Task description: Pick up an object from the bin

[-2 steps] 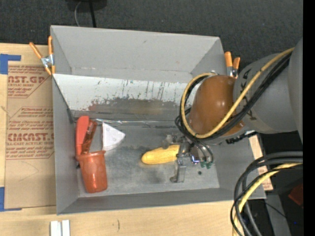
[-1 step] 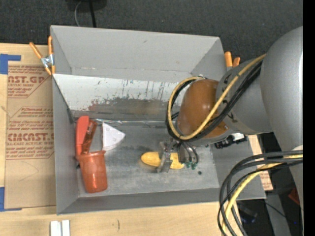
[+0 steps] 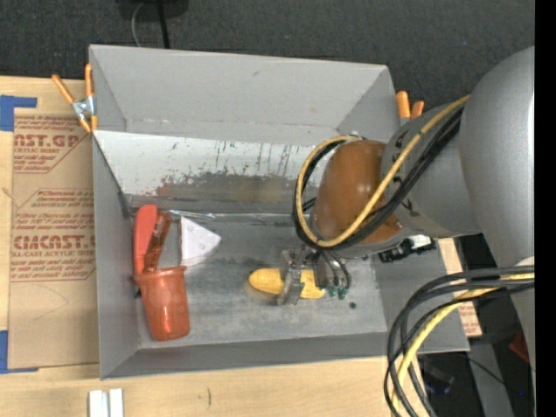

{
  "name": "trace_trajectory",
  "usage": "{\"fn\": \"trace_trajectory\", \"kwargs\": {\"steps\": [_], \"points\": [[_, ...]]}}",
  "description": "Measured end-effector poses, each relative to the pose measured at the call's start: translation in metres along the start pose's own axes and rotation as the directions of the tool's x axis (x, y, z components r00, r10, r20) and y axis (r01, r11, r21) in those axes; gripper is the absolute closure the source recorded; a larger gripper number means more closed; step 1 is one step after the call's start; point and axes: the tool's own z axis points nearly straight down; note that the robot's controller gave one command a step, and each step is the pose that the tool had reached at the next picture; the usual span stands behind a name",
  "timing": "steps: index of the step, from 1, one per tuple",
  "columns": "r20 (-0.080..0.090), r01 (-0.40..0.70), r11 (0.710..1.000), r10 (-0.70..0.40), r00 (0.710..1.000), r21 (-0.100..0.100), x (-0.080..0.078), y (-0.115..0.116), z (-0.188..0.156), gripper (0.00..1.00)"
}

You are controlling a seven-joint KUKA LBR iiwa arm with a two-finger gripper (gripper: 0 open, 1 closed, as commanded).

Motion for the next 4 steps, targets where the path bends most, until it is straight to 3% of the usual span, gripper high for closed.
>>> {"fn": "trace_trajectory", "kwargs": {"steps": [1,2,3,4], "points": [[0.004,0.113,0.994,-0.113,0.994,0.000,-0.005,-0.001,-0.191,1.00],[0.003,0.114,0.994,-0.114,0.994,0.000,-0.005,-0.001,-0.191,0.00],[0.003,0.114,0.994,-0.114,0.994,0.000,-0.005,-0.001,-0.191,0.00],[0.008,0.168,0.986,-0.168,0.986,0.000,0.017,-0.021,-0.158,0.00]]}}
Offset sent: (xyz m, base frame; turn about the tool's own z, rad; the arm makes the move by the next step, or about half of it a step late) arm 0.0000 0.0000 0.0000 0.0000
